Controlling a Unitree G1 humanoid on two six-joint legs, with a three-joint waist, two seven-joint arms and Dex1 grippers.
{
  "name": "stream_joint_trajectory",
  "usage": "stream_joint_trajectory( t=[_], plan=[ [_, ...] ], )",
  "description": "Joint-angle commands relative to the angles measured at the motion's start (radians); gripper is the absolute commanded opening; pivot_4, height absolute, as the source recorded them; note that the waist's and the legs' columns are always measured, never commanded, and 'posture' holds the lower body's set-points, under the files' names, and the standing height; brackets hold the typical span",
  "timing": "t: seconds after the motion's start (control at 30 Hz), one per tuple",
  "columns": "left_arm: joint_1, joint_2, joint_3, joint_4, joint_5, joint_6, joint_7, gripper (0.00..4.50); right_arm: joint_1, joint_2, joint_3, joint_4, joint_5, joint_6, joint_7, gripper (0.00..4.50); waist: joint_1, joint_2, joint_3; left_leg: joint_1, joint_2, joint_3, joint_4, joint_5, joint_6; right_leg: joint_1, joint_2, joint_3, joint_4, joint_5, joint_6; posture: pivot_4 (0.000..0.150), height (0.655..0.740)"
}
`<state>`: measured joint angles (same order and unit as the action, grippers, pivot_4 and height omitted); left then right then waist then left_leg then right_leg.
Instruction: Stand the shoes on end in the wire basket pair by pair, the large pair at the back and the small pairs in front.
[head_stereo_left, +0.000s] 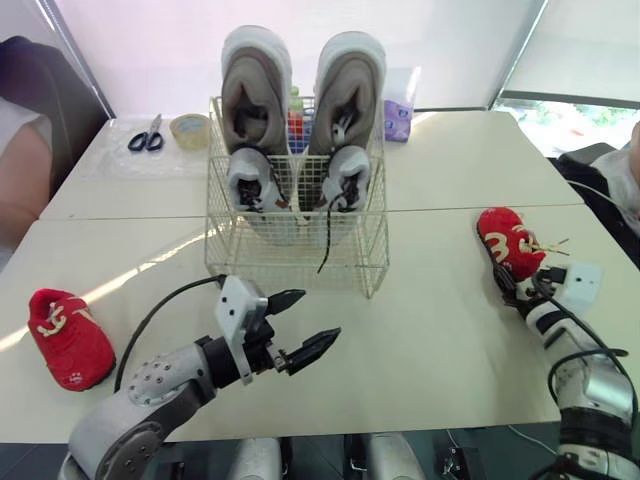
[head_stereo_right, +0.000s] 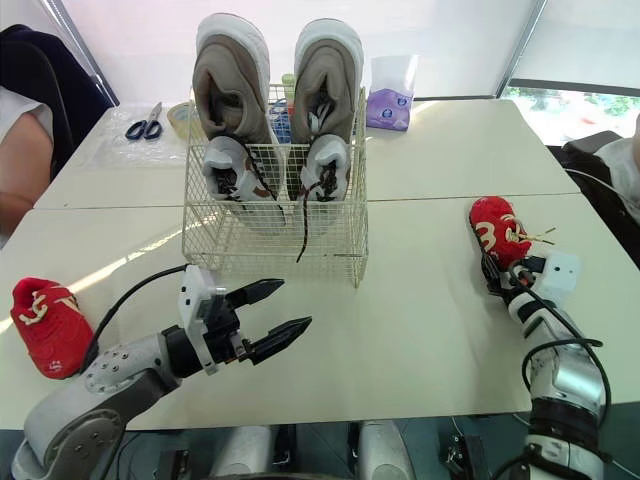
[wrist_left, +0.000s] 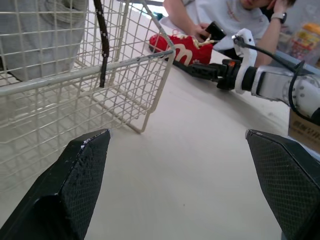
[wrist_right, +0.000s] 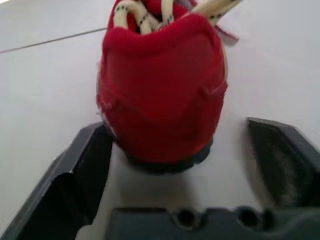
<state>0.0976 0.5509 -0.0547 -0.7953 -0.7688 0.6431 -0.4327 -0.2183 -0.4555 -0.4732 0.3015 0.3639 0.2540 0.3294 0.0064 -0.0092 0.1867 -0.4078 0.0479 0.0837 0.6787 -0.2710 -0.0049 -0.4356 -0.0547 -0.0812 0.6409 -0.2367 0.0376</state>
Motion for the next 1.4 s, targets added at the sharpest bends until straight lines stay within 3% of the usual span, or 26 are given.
stream_joint_trajectory(
  t=[0.03,0.1,0.13,0.23,0.5,0.73,0.87,1.03,1.2,1.4],
  plan=[
    [0.013,0.021,0.048,-0.049,-0.027,0.002,-0.004,4.50,-0.016,0.019,0.025,0.060,-0.013,-0.059,0.021,2.64,-0.001,0.000,0.000,0.000,0.000,0.000,0.000,0.000,0.000,0.000,0.000,0.000,0.000,0.000,0.000,0.150,0.7400],
    [0.021,0.031,0.074,-0.061,-0.059,0.014,0.002,4.50,-0.024,0.031,0.031,0.070,-0.012,-0.073,0.020,1.86,-0.003,-0.001,-0.001,0.000,0.000,0.000,0.000,0.000,0.000,0.000,0.000,0.000,0.000,0.000,0.000,0.150,0.7400],
    [0.024,0.035,0.083,-0.067,-0.076,0.021,0.006,4.50,-0.026,0.034,0.033,0.073,-0.012,-0.078,0.019,1.78,-0.004,-0.002,-0.001,0.000,0.001,0.000,0.000,0.000,0.000,0.001,0.000,0.000,0.000,0.000,0.000,0.150,0.7400],
    [0.034,0.057,0.137,-0.077,-0.170,0.050,0.011,4.50,-0.031,0.036,0.048,0.056,-0.023,-0.100,0.017,1.78,-0.013,-0.002,-0.001,0.001,0.001,0.000,0.000,0.000,0.000,0.001,0.000,0.000,0.000,0.000,0.000,0.150,0.7400],
    [-0.064,0.209,0.382,0.024,-0.618,0.096,0.060,4.50,-0.096,0.012,0.029,-0.086,-0.008,-0.121,-0.030,1.78,-0.018,0.001,0.001,0.001,0.001,0.000,0.000,0.000,0.000,-0.001,-0.001,0.000,0.003,0.000,0.000,0.150,0.7400],
    [-0.195,0.405,0.465,0.124,-0.794,0.152,0.161,4.50,-0.368,-0.139,-0.003,-0.154,0.030,-0.115,-0.033,1.78,-0.018,0.003,0.003,-0.001,-0.001,0.002,-0.001,0.000,0.000,-0.004,-0.002,0.002,0.004,0.002,0.003,0.150,0.7400],
    [-0.270,0.455,0.568,0.297,-0.971,0.158,0.092,4.50,-0.575,-0.253,0.043,-0.131,0.065,-0.089,0.090,1.78,-0.018,0.003,0.003,-0.001,-0.001,0.002,-0.003,0.000,0.000,-0.005,-0.001,0.001,0.004,0.003,0.001,0.150,0.7400],
    [-0.442,0.548,0.620,0.531,-0.999,0.188,0.077,4.50,-0.814,-0.262,0.140,-0.155,0.199,0.006,0.317,1.78,-0.023,0.002,0.004,0.000,0.000,0.002,-0.004,0.000,-0.001,-0.006,0.004,0.001,0.004,0.003,0.001,0.150,0.7400],
    [-0.599,0.564,0.585,0.612,-1.092,0.224,0.089,4.50,-0.811,-0.152,0.288,-0.355,0.307,0.128,0.438,1.78,-0.020,0.001,0.003,0.001,0.002,0.002,-0.010,0.002,-0.004,-0.007,0.003,0.002,0.004,0.003,-0.001,0.150,0.7400],
    [-0.752,0.520,0.529,0.637,-1.165,0.237,0.116,4.50,-0.827,-0.078,0.382,-0.392,0.284,0.109,0.518,1.78,-0.004,-0.002,0.004,-0.001,-0.001,0.002,-0.011,0.003,-0.005,-0.008,-0.002,0.001,0.004,0.004,0.000,0.150,0.7400]
  ],
)
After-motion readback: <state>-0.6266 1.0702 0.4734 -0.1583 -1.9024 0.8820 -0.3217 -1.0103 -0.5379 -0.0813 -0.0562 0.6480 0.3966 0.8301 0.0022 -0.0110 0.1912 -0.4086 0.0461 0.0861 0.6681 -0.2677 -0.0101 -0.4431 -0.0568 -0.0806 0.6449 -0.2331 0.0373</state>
